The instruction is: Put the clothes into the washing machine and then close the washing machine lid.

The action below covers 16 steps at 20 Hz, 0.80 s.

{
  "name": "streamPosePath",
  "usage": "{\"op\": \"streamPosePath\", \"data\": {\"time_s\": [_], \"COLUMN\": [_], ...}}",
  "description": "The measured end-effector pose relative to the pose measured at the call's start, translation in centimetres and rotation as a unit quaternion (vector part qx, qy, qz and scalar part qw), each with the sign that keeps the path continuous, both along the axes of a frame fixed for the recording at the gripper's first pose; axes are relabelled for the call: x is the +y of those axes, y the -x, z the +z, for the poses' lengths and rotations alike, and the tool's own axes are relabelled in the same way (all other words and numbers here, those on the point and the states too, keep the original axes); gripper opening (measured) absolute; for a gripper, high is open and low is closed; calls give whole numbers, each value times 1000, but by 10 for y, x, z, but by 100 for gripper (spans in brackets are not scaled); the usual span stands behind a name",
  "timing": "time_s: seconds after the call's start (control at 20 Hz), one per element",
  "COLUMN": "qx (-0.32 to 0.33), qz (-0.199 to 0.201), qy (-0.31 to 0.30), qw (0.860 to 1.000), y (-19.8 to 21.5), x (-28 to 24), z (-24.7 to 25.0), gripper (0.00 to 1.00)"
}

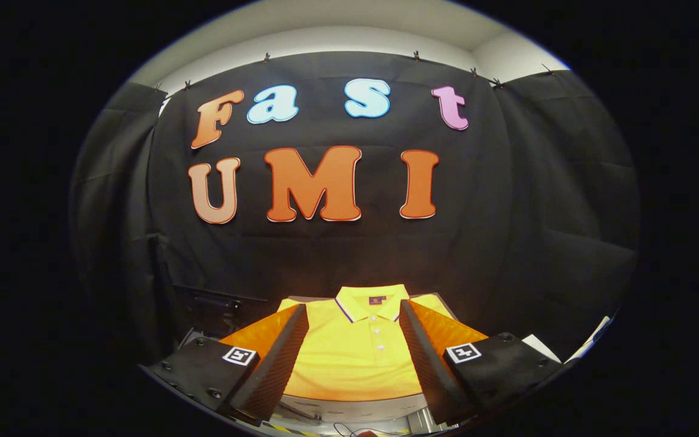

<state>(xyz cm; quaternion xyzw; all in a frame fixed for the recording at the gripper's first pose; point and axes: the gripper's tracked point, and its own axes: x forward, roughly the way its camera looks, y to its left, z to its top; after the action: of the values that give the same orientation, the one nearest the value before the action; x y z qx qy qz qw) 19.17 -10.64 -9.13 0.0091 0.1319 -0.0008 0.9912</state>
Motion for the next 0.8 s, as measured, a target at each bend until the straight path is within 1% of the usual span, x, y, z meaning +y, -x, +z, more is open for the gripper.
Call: {"op": "streamPosePath", "data": {"time_s": [0.35, 0.5, 0.6, 0.8], "qx": [86, 123, 149, 193], "qz": [3, 2, -4, -12], "qy": [8, -3, -12, 3], "qw": [996, 992, 989, 981], "y": [-72, -94, -108, -119], "x": [-18, -25, -33, -42], "z": [-76, -108, -127, -152], "gripper": [98, 98, 98, 98]}}
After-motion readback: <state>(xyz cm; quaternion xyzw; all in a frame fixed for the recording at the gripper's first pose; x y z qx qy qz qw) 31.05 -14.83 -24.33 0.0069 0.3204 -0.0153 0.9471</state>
